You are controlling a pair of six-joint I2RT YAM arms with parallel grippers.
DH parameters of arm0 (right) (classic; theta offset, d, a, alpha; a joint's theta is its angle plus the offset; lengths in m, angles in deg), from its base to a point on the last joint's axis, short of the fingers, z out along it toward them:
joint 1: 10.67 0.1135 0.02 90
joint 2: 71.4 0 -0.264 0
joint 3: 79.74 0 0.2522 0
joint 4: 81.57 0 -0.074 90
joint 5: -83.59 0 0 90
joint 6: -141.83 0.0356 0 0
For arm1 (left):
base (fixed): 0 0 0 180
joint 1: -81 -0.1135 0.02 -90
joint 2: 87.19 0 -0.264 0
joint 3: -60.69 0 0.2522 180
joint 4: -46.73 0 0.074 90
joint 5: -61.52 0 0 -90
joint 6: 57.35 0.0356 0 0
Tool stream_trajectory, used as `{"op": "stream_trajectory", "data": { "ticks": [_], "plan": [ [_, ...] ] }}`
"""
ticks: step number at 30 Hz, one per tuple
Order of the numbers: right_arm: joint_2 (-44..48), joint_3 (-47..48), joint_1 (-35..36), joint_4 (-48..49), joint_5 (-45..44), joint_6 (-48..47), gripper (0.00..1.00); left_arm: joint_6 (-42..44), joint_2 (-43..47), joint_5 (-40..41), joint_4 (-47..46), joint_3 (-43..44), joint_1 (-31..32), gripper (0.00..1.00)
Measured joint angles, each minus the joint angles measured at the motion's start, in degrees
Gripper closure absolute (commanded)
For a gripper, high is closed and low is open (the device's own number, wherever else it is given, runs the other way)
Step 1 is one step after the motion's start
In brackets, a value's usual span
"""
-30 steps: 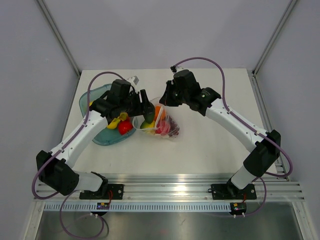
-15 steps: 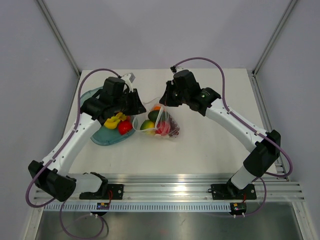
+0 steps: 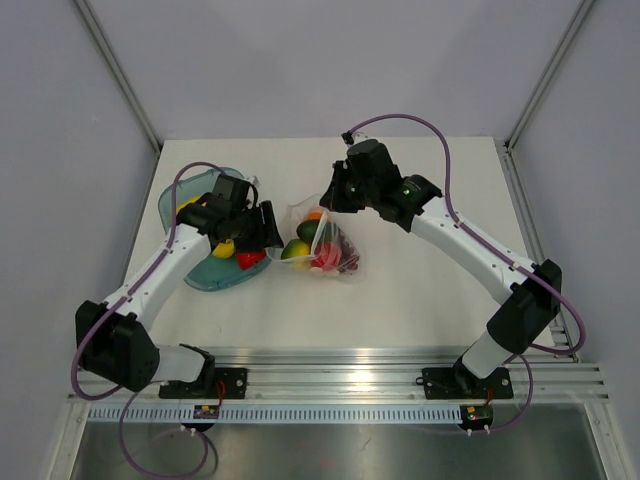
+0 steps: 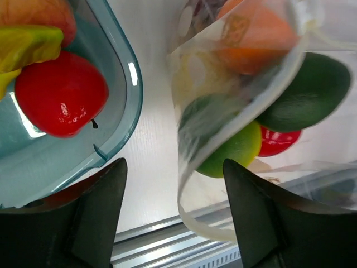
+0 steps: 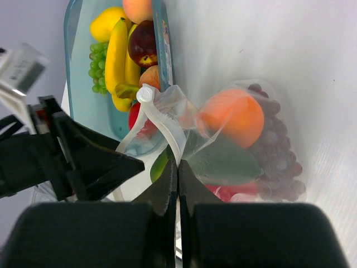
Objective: Place the food in the zip-top bag and seal the zipper
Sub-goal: Adjust the zipper food storage bag at the center of the board.
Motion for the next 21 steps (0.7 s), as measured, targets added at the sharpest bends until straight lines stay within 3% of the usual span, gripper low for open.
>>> {"op": "stream_trajectory", "data": {
  "ticks": [2,3,5,10,16,21],
  "plan": [
    [0.02,0.0,0.0,-0.02,0.0,-0.02,1.0,-0.81,-2.12,-0.68,-0.48,-0.68,0.39,0.64],
    [0.02,0.0,0.0,-0.02,-0.09,-0.02,1.0,-1.09,-2.93,-0.83,-1.03,-0.68,0.81,0.89],
    [0.09,0.0,0.0,-0.15,-0.5,-0.15,1.0,-1.55,-3.69,-0.94,-1.9,-0.42,1.75,1.0],
    [0.2,1.2,0.0,-2.69,-3.17,-2.32,1.0,-3.5,-3.96,-3.98,-3.34,4.94,2.93,1.0],
    [-1.4,13.38,0.0,-7.91,-6.75,-8.7,1.0,-6.84,-4.35,-7.98,-7.74,14.95,3.37,1.0],
    [0.04,14.97,-0.04,-6.84,-8.09,-12.04,1.0,-9.51,-4.35,-9.86,-12.72,14.84,3.43,1.0]
  ]
}}
